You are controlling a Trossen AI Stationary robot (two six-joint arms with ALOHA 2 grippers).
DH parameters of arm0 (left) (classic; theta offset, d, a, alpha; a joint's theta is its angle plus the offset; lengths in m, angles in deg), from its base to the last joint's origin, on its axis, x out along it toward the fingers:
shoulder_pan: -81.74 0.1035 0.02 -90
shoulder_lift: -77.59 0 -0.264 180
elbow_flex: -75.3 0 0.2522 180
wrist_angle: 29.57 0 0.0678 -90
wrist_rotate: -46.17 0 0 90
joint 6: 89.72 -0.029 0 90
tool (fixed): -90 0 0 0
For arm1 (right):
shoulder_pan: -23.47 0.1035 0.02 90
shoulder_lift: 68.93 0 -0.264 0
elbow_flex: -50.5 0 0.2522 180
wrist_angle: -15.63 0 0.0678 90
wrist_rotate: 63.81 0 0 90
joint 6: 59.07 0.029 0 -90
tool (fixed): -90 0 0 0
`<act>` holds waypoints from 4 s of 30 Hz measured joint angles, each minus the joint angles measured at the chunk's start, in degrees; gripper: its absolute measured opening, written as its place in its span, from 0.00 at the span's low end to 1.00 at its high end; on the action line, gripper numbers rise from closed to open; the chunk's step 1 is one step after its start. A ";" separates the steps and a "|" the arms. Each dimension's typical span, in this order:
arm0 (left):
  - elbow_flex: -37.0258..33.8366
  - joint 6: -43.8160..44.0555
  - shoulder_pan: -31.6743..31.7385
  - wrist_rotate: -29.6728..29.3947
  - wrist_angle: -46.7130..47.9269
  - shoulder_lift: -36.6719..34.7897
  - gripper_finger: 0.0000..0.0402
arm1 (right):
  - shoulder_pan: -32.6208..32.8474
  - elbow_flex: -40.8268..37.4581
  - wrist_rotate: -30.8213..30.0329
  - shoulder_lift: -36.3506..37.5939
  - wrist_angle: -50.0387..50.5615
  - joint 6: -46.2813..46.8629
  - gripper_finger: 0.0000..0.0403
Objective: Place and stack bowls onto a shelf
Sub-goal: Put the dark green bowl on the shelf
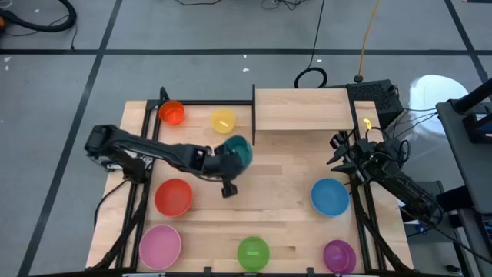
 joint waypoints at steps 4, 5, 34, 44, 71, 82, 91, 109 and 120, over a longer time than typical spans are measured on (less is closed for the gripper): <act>0.02 2.27 2.64 -4.04 0.07 -3.90 0.01 | 0.00 0.00 0.00 -0.02 0.46 0.04 0.24; 0.43 2.49 3.46 -4.33 0.35 -4.37 0.01 | 0.00 0.00 -0.02 -0.02 0.65 0.04 0.24; 55.41 -24.13 22.15 -1.45 16.15 20.92 0.01 | -0.02 -0.01 -0.02 -0.04 1.44 3.78 0.24; 57.42 -24.50 22.91 4.18 17.14 28.33 0.01 | -0.02 -0.01 -0.02 -0.04 1.54 4.55 0.24; 57.46 -26.75 23.67 6.01 25.65 36.50 0.01 | -0.02 -0.01 -0.26 -0.04 2.24 4.52 0.24; 57.44 -26.76 23.49 7.02 25.85 36.91 0.07 | -0.03 -0.01 -0.26 -0.04 2.24 4.50 0.24; 57.37 -24.39 23.27 7.18 25.84 37.03 0.11 | -0.02 -0.01 -0.24 -0.04 2.24 4.50 0.24; 61.29 -24.19 22.82 5.45 25.30 36.57 0.12 | -0.02 -0.01 -0.04 -0.04 2.22 4.48 0.24; 61.29 -24.43 22.82 5.18 25.29 36.55 0.12 | -0.02 -0.01 -0.02 -0.04 2.20 4.48 0.24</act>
